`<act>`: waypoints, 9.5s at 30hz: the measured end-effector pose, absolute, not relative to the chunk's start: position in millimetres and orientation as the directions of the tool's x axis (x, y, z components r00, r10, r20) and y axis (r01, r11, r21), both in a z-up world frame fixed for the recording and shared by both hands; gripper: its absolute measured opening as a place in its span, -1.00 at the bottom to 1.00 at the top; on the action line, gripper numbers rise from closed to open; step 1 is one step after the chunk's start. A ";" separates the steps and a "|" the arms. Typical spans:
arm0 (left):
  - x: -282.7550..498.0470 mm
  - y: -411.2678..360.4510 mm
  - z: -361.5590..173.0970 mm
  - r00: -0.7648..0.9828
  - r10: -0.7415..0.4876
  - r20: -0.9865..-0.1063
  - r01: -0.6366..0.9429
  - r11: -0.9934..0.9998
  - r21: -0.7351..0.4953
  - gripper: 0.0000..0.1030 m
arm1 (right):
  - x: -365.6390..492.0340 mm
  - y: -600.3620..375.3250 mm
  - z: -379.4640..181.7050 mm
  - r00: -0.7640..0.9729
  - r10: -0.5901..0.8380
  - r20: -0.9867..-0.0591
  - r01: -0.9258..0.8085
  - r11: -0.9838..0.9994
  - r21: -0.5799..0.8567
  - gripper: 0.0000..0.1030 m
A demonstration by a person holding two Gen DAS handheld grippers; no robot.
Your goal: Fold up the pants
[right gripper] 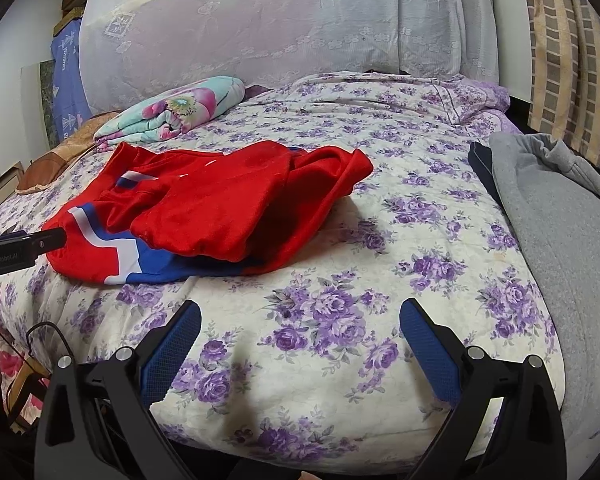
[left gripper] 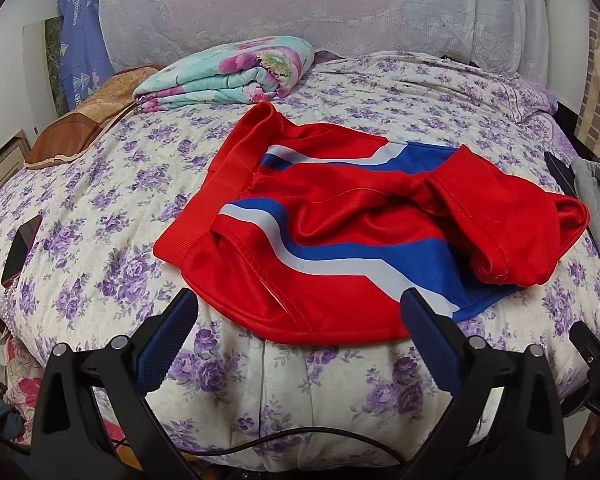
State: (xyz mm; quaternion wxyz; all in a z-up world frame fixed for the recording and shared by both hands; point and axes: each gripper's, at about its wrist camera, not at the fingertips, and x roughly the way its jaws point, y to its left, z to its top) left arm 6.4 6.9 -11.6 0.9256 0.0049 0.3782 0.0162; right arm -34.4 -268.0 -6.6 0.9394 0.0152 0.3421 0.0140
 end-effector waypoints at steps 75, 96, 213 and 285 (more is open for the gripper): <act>55.6 63.8 40.8 0.769 0.125 -0.627 -0.097 0.992 0.078 0.91 | 3.3 -246.1 35.4 0.728 0.275 -0.628 -0.247 0.960 0.134 0.88; 255.5 77.8 -10.4 0.523 -0.075 -0.849 0.028 0.997 -0.071 -0.54 | 91.6 -275.1 111.0 0.729 0.247 -0.639 -0.287 0.957 0.042 -0.83; 43.5 179.0 10.5 0.665 0.039 -0.746 -0.266 0.945 -0.187 0.46 | -1.5 -440.1 57.3 0.694 -0.267 -0.669 0.385 0.922 0.031 -0.02; 123.5 155.3 18.7 0.505 -0.485 -0.714 -0.070 0.801 -0.594 0.70 | 115.7 -193.2 29.3 0.470 0.476 -0.743 -0.592 0.794 0.134 -0.90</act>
